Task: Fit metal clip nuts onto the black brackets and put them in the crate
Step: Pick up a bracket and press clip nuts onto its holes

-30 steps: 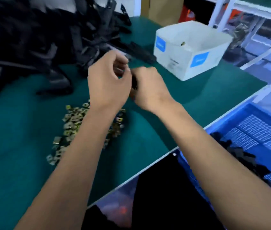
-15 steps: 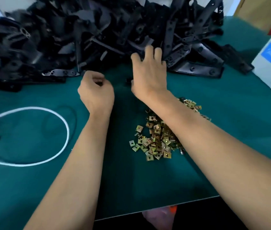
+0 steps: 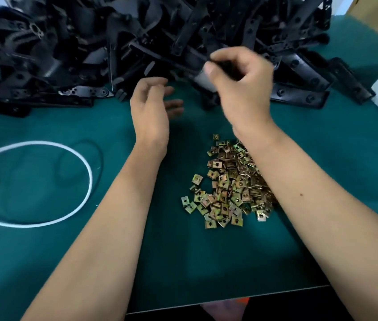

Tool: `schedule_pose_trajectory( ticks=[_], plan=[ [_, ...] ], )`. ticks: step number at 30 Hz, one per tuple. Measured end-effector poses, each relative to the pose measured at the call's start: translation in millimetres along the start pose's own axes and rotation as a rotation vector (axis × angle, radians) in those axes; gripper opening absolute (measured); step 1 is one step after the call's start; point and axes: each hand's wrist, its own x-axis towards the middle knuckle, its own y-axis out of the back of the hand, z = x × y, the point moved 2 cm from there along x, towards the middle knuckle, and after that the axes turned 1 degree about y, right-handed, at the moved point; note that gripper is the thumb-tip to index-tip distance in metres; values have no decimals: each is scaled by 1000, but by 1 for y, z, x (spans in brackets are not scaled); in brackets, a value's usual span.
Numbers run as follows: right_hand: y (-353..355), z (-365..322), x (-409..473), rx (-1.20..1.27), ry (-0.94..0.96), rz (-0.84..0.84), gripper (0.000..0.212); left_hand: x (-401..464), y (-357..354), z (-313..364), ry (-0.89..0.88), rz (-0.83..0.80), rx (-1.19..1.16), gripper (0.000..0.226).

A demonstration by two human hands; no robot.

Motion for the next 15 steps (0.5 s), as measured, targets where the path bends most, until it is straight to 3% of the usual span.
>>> schedule_pose_trajectory(
  ticks=[1, 3, 4, 5, 7, 8, 10, 15],
  plan=[
    [5, -2, 2, 276, -127, 34, 4, -1, -2, 0, 77, -35, -140, 22],
    [5, -5, -1, 1007, -603, -36, 12, -3, -7, 1, 227, -205, -257, 37],
    [6, -6, -4, 1223, -786, -93, 15, -6, -10, 1, 275, -325, -254, 47],
    [7, -7, -7, 1244, -892, -168, 19, -11, -14, 1, 292, -457, -243, 51],
    [5, -6, -16, 1043, -955, -301, 26, -20, -20, -1, 268, -634, -243, 37],
    [4, -5, -19, 926, -959, -334, 27, -22, -23, -2, 248, -641, -265, 28],
    [8, 0, -20, 656, -878, -327, 22, -23, -22, -3, 196, -522, -282, 26],
    [37, 20, -7, -310, -351, -313, 26, -12, -11, -5, 126, -216, -112, 22]
  ],
)
